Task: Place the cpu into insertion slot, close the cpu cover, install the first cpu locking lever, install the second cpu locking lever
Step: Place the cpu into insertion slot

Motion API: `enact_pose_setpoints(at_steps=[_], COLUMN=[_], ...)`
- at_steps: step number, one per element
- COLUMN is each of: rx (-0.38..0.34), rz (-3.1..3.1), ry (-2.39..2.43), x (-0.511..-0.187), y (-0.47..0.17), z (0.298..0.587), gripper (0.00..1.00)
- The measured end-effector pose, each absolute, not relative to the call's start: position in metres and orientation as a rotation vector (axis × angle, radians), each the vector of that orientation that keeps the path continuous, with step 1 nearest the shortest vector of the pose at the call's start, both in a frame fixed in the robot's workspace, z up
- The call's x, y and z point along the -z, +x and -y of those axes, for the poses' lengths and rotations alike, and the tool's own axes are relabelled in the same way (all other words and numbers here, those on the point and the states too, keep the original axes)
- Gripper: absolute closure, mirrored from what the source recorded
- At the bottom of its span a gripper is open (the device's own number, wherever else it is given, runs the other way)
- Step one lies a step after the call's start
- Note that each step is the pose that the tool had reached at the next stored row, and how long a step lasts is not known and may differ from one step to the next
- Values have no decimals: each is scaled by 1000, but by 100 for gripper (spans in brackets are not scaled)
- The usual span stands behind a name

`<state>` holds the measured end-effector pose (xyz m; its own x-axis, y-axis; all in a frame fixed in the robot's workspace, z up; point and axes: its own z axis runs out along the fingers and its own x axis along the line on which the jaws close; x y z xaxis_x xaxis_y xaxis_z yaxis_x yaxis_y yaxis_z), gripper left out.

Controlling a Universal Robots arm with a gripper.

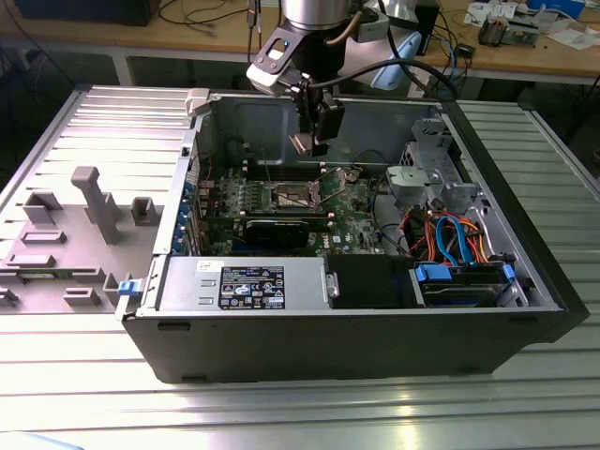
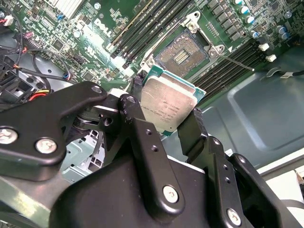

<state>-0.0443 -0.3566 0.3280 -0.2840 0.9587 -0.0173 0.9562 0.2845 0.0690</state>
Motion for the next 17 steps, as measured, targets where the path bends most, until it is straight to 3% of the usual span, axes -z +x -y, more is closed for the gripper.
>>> enact_pose_setpoints(at_steps=[17], rx=[-62], rz=[-2446], ry=[1876], x=[-328], y=[-44], z=[357], gripper=[45])
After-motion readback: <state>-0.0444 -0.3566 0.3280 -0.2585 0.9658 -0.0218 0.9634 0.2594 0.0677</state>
